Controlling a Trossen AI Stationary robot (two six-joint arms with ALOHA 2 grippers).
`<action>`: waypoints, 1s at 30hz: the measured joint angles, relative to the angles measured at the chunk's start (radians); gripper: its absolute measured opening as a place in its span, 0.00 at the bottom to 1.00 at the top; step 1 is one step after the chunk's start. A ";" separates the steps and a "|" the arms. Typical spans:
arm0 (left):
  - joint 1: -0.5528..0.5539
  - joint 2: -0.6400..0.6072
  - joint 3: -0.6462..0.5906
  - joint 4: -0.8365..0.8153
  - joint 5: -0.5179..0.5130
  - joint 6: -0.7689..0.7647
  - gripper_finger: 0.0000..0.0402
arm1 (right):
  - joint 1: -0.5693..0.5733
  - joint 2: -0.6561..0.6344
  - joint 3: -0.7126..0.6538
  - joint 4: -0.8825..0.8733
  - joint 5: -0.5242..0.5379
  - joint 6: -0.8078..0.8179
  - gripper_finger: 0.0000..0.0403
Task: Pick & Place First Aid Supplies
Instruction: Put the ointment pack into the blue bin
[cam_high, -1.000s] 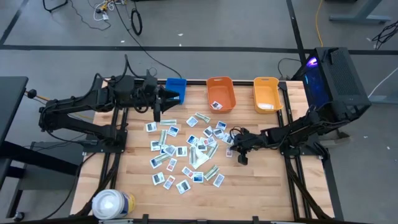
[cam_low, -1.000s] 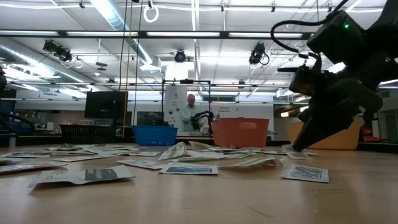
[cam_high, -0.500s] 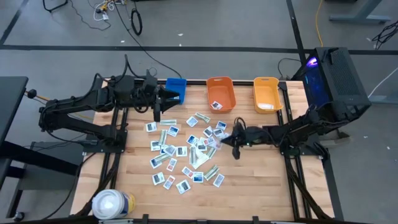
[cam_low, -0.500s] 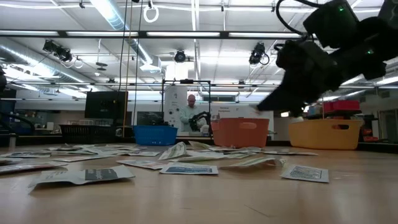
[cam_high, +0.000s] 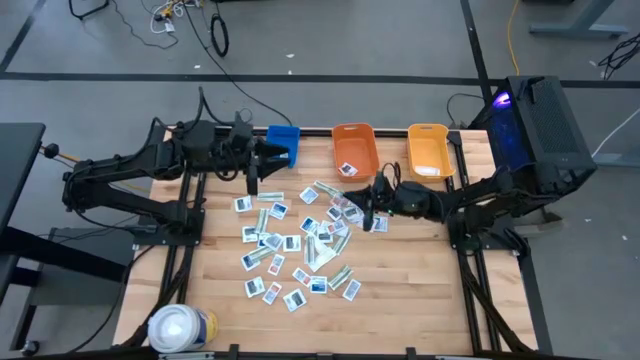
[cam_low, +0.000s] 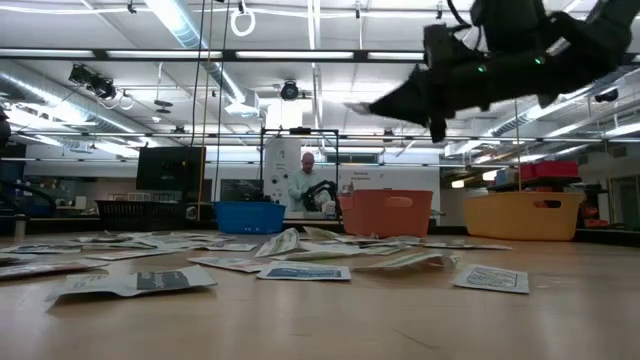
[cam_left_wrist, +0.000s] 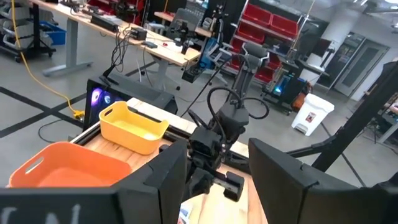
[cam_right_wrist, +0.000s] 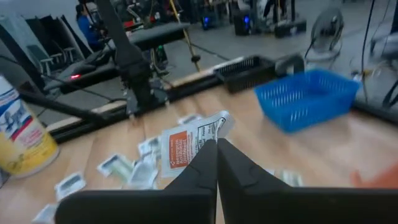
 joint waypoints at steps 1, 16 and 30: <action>0.000 0.000 0.000 0.006 0.000 0.000 0.44 | -0.007 0.000 0.028 -0.021 0.000 -0.014 0.01; 0.000 0.014 0.000 0.013 -0.110 0.009 0.44 | -0.099 -0.001 0.390 -0.133 0.103 -0.286 0.01; 0.026 0.127 0.000 0.030 -0.123 -0.004 0.44 | -0.108 -0.001 0.503 -0.130 0.138 -0.429 0.01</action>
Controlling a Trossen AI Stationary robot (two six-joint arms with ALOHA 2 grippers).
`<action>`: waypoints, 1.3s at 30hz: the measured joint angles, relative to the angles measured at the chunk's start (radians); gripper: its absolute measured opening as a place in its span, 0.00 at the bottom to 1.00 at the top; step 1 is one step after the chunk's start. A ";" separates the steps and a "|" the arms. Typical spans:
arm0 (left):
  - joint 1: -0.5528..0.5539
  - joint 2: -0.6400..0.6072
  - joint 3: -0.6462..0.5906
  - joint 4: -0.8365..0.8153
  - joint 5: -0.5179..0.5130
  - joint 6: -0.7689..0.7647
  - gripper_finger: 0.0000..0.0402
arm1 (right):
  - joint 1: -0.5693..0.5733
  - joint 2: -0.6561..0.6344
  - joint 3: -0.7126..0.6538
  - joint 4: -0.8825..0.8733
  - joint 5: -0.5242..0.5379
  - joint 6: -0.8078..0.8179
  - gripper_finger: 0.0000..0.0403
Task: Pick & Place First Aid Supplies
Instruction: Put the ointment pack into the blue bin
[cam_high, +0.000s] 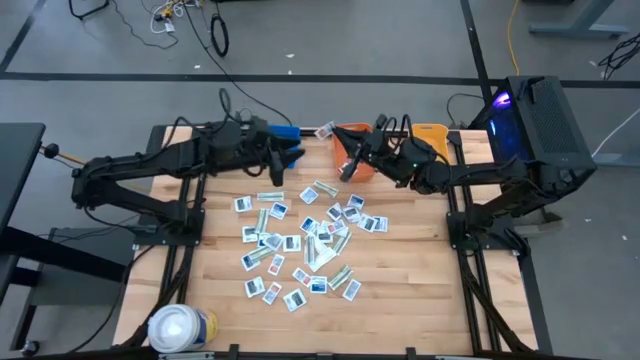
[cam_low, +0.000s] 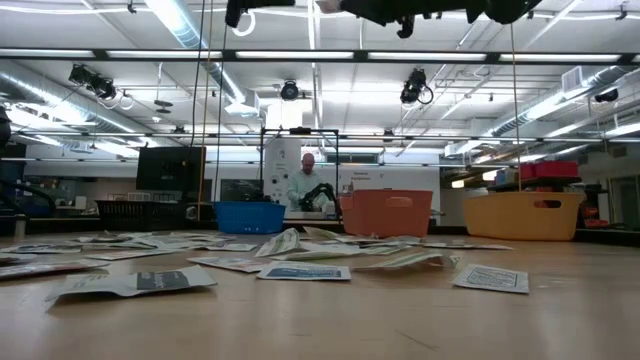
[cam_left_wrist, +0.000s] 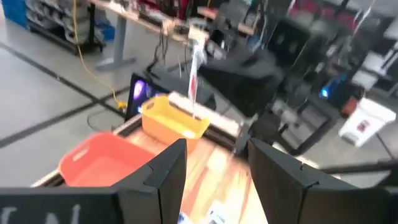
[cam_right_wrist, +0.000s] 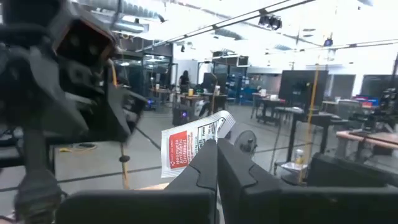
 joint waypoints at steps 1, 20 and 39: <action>0.005 0.009 -0.001 0.000 0.018 0.003 0.44 | 0.001 0.000 0.000 -0.002 -0.009 0.006 0.01; 0.068 0.055 0.000 0.066 0.105 0.005 0.79 | 0.005 0.000 0.000 -0.019 -0.053 -0.036 0.01; 0.119 0.131 0.000 0.112 0.253 -0.016 0.71 | 0.005 0.000 0.000 -0.117 -0.091 -0.107 0.01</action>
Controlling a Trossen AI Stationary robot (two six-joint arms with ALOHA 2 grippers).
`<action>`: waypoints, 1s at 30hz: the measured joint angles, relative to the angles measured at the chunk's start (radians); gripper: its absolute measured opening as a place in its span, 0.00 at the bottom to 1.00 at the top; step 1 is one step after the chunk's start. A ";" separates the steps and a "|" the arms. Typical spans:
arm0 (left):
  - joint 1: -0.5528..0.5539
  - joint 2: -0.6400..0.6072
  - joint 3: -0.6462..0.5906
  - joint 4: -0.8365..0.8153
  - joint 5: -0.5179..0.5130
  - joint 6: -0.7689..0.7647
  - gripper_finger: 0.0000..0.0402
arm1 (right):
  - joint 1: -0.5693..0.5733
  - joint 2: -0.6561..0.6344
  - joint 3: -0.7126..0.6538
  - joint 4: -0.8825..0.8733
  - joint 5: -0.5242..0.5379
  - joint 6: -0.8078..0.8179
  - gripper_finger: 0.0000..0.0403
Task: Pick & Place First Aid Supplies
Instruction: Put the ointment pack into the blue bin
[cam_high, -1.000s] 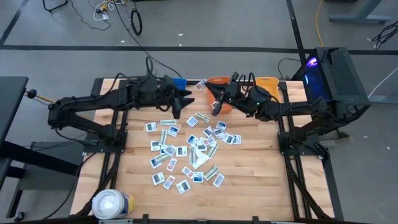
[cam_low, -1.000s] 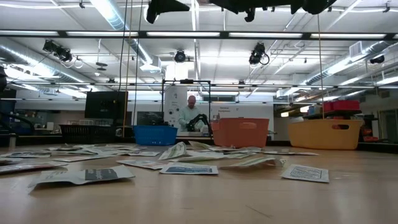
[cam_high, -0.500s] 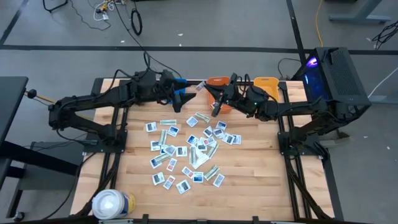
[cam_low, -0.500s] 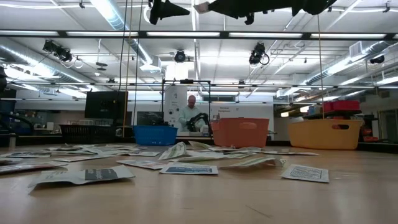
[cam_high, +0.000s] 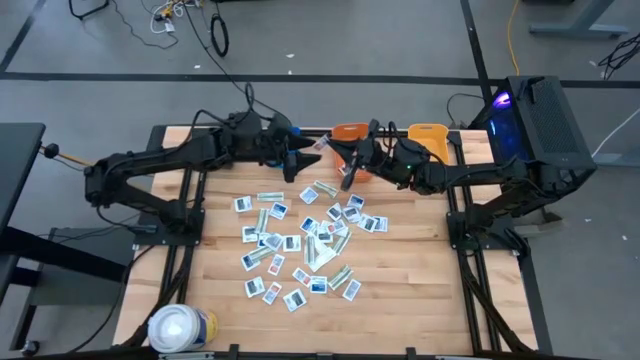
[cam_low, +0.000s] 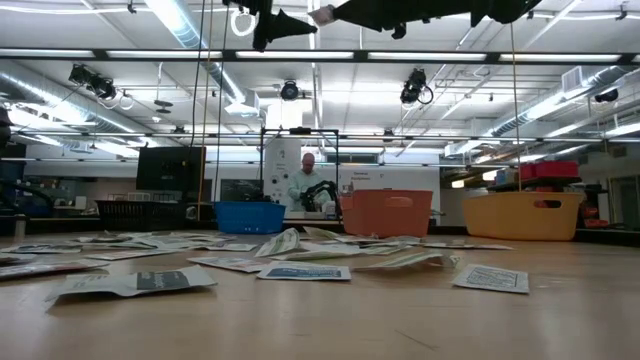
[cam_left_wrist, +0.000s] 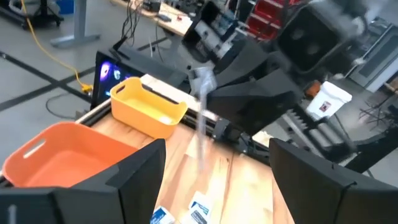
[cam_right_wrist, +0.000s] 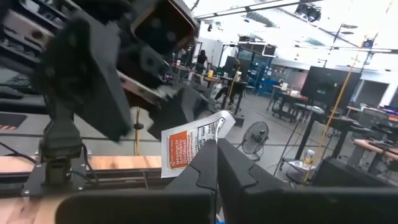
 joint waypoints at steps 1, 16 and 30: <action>0.000 0.005 0.000 0.000 0.000 -0.002 0.71 | 0.000 0.000 0.000 0.000 -0.003 0.000 0.01; 0.000 0.027 0.000 0.005 -0.004 0.016 0.49 | 0.000 0.000 0.000 -0.006 -0.004 0.000 0.01; 0.000 0.024 0.000 0.005 -0.006 0.017 0.24 | 0.000 0.000 0.000 -0.030 -0.004 0.003 0.01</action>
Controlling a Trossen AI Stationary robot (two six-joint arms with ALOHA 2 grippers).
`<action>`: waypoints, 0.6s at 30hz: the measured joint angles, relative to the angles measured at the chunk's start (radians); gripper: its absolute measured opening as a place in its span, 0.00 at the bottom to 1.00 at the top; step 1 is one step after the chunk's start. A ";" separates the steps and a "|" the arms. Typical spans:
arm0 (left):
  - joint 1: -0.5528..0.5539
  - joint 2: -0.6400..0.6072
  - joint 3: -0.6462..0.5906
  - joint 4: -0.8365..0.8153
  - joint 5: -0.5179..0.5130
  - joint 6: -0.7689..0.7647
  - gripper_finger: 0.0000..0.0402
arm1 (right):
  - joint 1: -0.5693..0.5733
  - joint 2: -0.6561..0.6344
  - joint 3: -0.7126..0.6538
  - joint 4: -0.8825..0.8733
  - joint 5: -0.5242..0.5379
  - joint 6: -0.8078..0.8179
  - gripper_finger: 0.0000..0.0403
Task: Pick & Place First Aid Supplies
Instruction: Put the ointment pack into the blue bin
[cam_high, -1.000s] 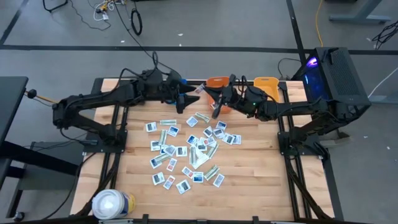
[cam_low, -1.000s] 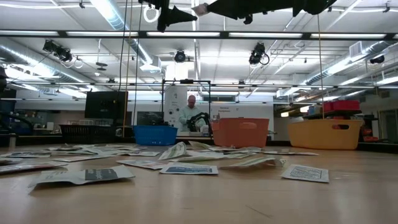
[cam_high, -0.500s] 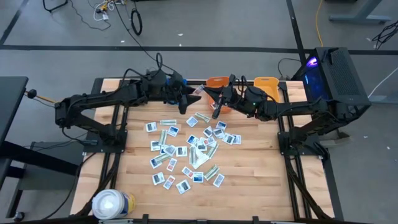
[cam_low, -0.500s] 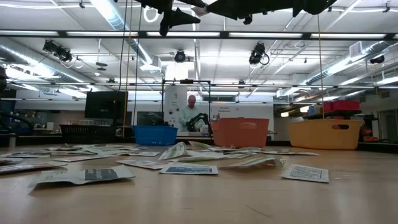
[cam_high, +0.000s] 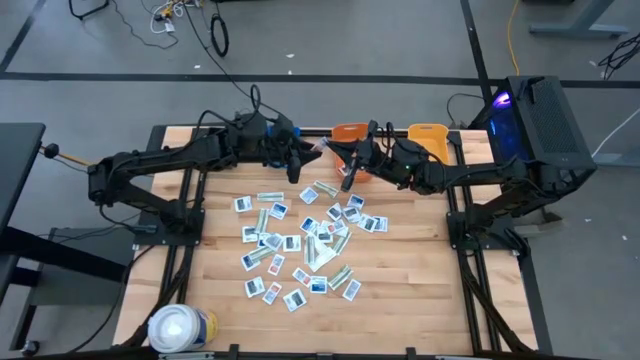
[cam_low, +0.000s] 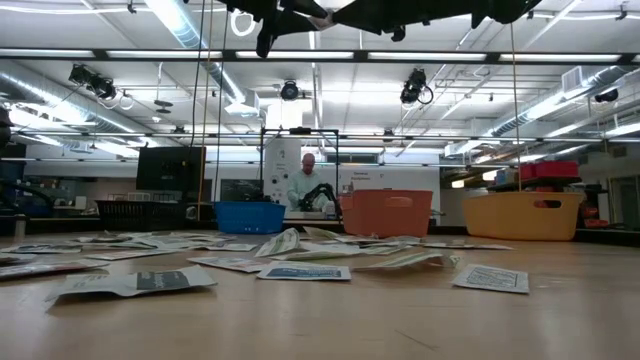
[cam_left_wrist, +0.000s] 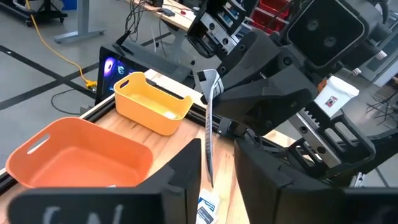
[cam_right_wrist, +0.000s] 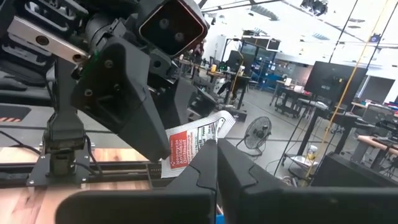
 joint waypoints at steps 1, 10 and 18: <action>0.000 0.000 0.000 0.000 0.000 0.000 0.22 | 0.000 0.000 0.000 0.000 0.000 0.000 0.01; 0.000 0.000 0.000 0.000 0.000 0.001 0.12 | 0.000 0.000 0.000 0.000 0.000 0.000 0.01; 0.000 0.000 0.000 -0.003 -0.025 0.003 0.02 | 0.000 0.000 0.000 0.001 0.000 0.000 0.01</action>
